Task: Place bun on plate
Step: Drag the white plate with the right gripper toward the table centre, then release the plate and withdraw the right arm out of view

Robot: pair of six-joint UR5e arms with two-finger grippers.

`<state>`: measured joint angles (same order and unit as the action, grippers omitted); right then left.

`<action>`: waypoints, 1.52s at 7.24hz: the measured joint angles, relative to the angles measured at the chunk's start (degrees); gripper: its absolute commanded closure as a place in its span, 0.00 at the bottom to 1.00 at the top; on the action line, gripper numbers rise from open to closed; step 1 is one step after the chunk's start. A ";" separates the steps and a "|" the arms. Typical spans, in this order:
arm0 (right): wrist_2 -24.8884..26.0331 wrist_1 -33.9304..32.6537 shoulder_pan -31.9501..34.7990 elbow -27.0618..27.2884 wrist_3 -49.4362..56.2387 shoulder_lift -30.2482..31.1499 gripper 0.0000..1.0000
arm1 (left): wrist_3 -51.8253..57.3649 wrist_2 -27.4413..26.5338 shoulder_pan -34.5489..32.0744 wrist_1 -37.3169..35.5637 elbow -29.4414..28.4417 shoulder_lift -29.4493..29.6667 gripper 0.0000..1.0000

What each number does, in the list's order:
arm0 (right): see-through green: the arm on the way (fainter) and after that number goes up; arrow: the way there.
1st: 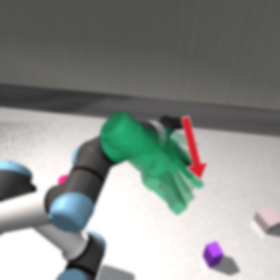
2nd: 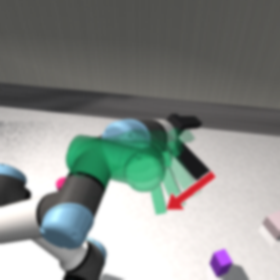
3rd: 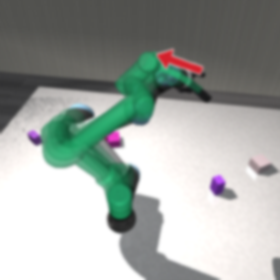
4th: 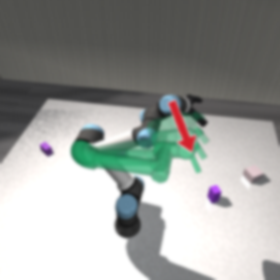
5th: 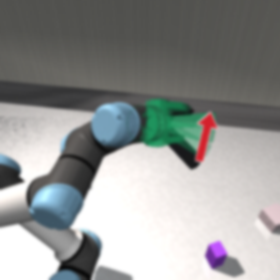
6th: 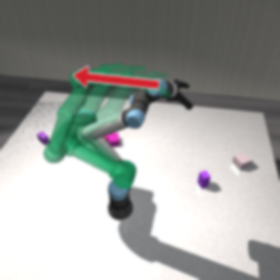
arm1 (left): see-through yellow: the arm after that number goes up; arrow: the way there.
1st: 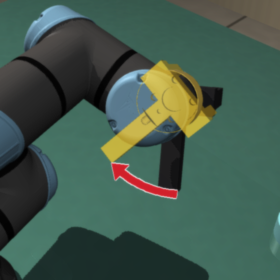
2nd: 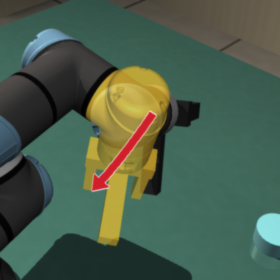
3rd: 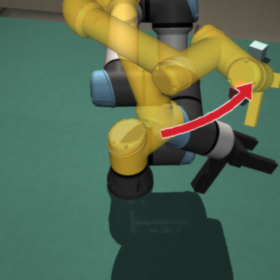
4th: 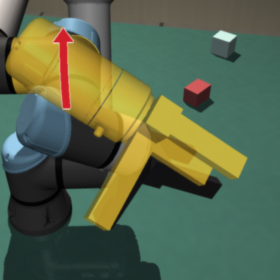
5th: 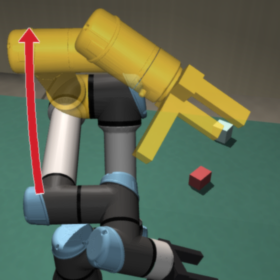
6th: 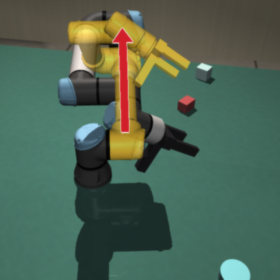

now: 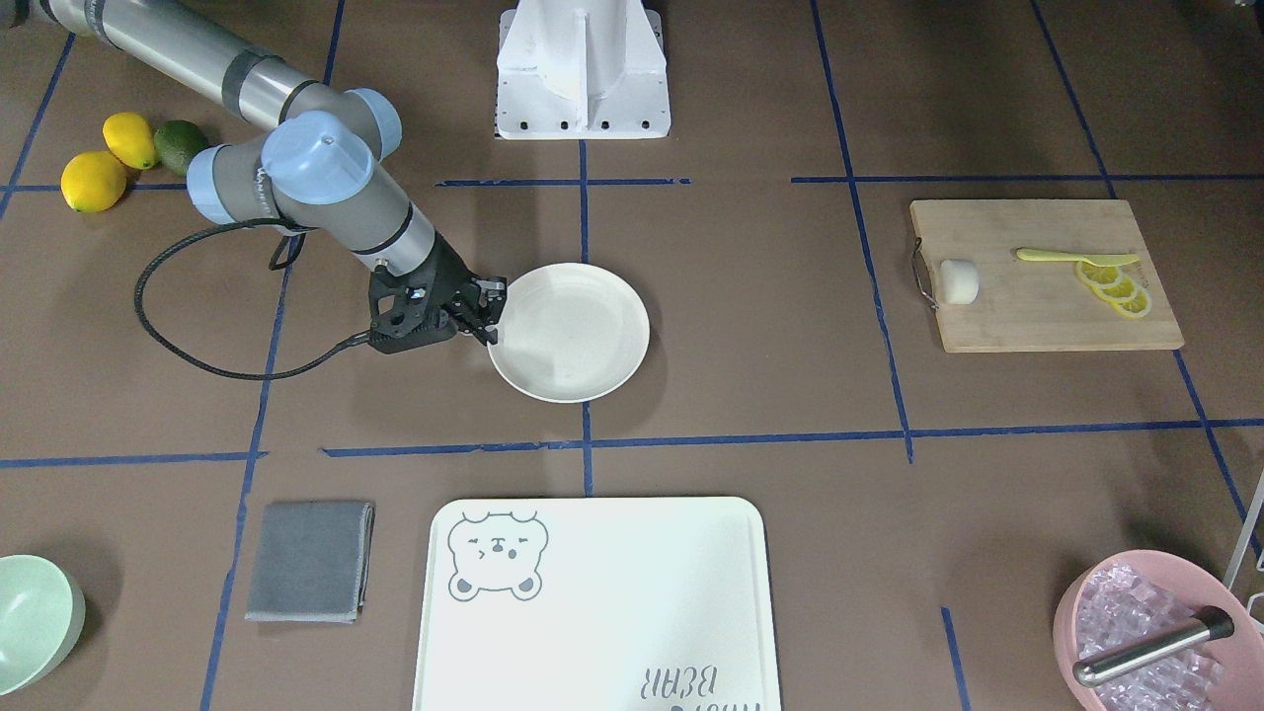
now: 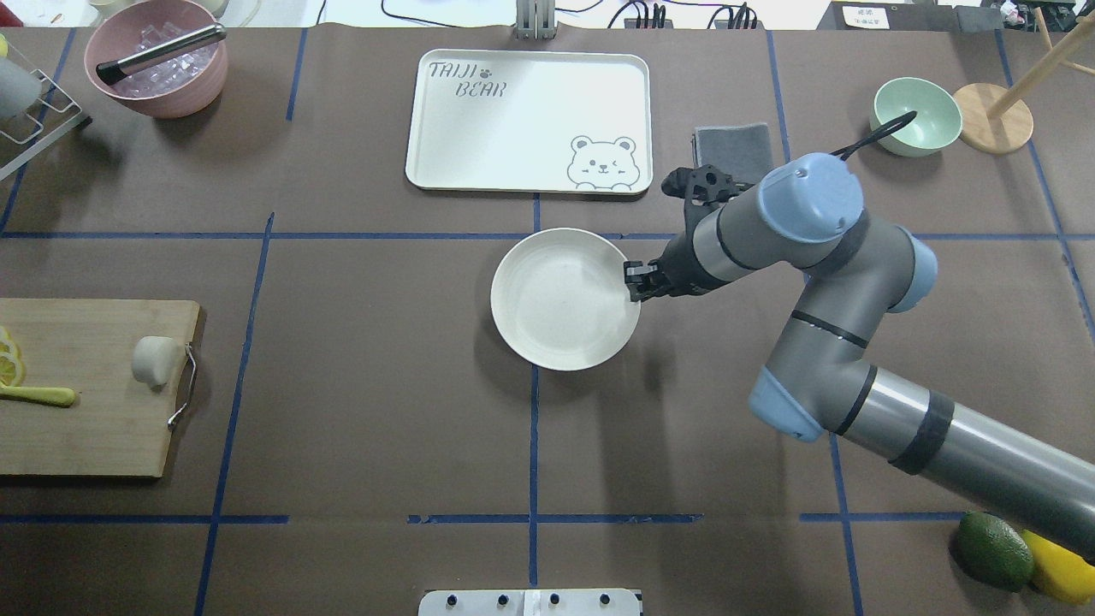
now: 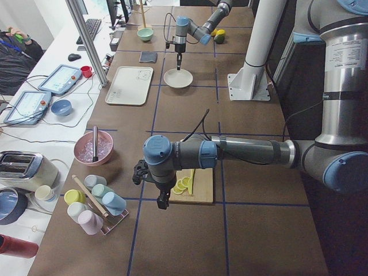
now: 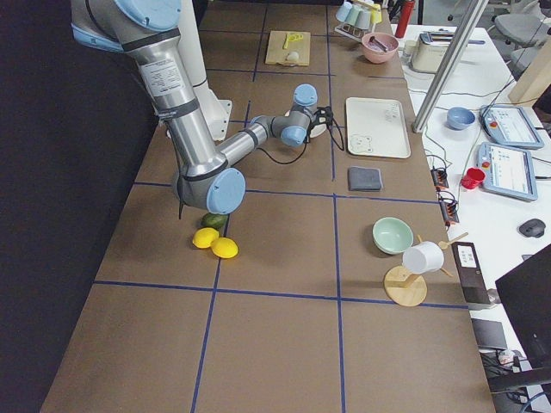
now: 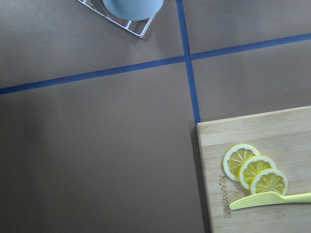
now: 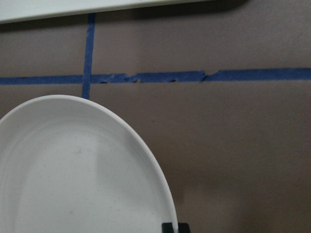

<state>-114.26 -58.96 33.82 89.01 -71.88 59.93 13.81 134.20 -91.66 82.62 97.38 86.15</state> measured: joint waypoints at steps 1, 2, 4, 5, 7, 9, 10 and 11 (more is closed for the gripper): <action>1.25 -1.24 -1.47 -0.01 -1.00 -0.78 0.72 | 0.01 0.18 0.23 0.00 -0.17 -0.01 0.00; 2.63 -1.69 -2.64 -0.02 -1.81 -1.09 0.02 | 0.03 0.24 0.42 0.00 -0.28 -0.01 0.00; 4.19 -2.01 -3.56 0.22 -2.53 -1.44 0.00 | 0.00 0.27 0.57 0.00 -0.37 -0.01 0.00; 3.91 -2.80 -2.83 0.66 -2.58 -1.46 0.00 | -0.01 0.27 0.60 0.00 -0.36 -0.02 0.00; -0.05 -8.31 2.67 2.28 -0.76 -0.83 0.00 | 0.05 0.27 0.60 0.00 -0.35 -0.02 0.00; -5.98 -14.99 11.07 3.56 9.04 1.50 0.00 | 0.06 0.21 0.63 0.00 -0.35 -0.02 0.00; -8.91 -16.44 15.85 5.14 16.76 4.99 0.00 | 0.02 0.19 0.66 0.00 -0.32 -0.02 0.00; -11.89 -16.96 20.96 6.69 24.75 9.52 0.00 | 0.00 0.18 0.68 -0.02 -0.12 -0.02 0.00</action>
<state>-126.15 -75.92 54.78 95.69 -47.13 69.45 13.81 134.39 -90.98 82.60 97.26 86.13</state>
